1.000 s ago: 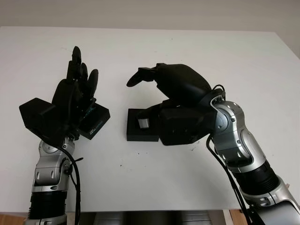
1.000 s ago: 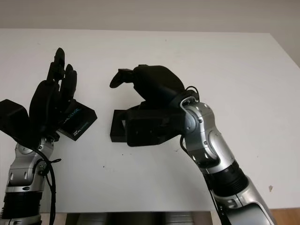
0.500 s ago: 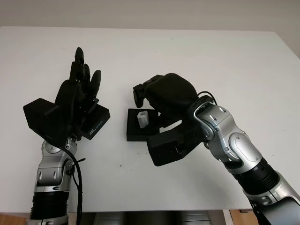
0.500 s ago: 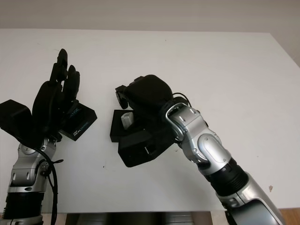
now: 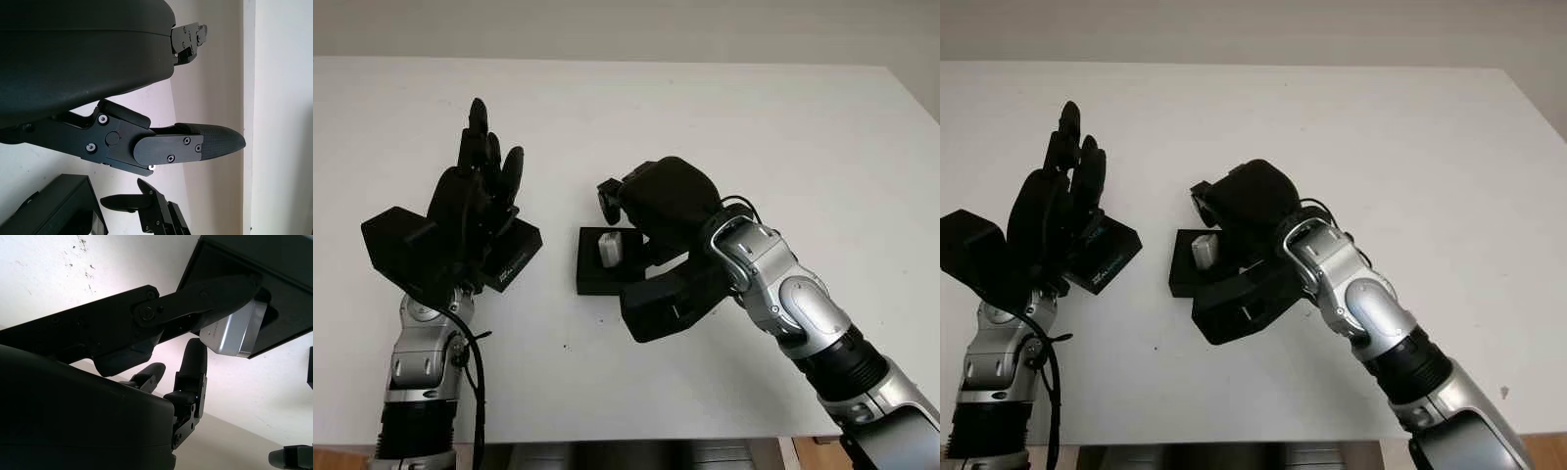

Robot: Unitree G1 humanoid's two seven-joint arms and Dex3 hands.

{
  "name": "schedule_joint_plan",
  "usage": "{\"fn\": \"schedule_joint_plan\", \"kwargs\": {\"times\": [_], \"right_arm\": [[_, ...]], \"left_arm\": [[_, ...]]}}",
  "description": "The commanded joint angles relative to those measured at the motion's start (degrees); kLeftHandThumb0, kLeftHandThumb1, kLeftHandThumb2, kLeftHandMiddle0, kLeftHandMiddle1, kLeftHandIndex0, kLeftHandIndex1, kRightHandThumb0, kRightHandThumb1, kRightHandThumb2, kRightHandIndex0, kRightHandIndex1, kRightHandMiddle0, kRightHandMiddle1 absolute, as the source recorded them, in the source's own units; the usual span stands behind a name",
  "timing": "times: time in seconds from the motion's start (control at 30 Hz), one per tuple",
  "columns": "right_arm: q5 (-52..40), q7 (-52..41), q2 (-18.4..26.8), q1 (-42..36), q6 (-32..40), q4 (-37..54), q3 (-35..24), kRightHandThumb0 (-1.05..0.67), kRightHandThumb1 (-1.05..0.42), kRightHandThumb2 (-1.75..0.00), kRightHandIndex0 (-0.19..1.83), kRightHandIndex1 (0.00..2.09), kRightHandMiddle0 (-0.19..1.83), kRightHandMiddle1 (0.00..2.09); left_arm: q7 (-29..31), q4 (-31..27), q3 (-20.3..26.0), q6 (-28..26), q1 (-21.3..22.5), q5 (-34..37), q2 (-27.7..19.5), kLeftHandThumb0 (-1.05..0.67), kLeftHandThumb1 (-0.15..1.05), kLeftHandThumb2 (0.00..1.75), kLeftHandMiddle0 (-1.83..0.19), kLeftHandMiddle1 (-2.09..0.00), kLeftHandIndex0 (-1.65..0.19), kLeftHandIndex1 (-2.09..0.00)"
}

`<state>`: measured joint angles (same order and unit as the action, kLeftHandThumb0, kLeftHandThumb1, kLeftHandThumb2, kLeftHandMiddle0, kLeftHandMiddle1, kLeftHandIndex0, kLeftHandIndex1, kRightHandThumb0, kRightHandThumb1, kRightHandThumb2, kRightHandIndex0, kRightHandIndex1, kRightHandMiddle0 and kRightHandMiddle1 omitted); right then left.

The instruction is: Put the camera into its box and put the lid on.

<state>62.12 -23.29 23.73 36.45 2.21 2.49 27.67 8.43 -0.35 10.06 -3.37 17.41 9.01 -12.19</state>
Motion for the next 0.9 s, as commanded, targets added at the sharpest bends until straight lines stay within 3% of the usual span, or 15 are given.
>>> {"fn": "schedule_joint_plan", "kwargs": {"times": [0.0, 0.37, 0.53, 0.87], "right_arm": [[-0.48, -0.17, -0.85, 0.6, 0.31, -0.87, -0.16, -0.9, -1.02, -0.05, 0.17, 0.76, 0.24, 1.24], [-4.33, -3.79, -1.41, 1.39, 0.36, -0.61, -1.3, -0.85, -1.03, -0.05, 0.22, 0.7, 0.28, 1.47], [-3.96, -3.15, -1.54, 1.1, 0.36, 0.72, -1.3, -0.85, -1.02, -0.05, 0.24, 0.7, 0.26, 1.38], [-8.81, -4.07, -0.52, 0.92, -2.54, 2.33, -2.95, -0.72, -0.99, -0.05, 0.25, 0.69, 0.31, 1.47]], "left_arm": [[-0.07, -0.46, -0.35, 0.54, -0.7, -0.52, 0.04, -0.75, 1.05, 0.45, 0.19, 0.0, 0.19, 0.0], [-0.14, 0.02, -0.5, 1.09, -0.36, -0.7, -0.01, -0.73, 1.05, 0.47, 0.19, 0.0, 0.19, 0.0], [-0.15, 0.33, -0.53, 1.33, -0.01, -0.69, 0.04, -0.71, 1.05, 0.48, 0.19, 0.0, 0.19, 0.0], [-0.08, 0.45, -0.42, 1.46, 0.29, -0.67, -0.07, -0.71, 1.05, 0.46, 0.19, 0.0, 0.19, 0.0]]}}
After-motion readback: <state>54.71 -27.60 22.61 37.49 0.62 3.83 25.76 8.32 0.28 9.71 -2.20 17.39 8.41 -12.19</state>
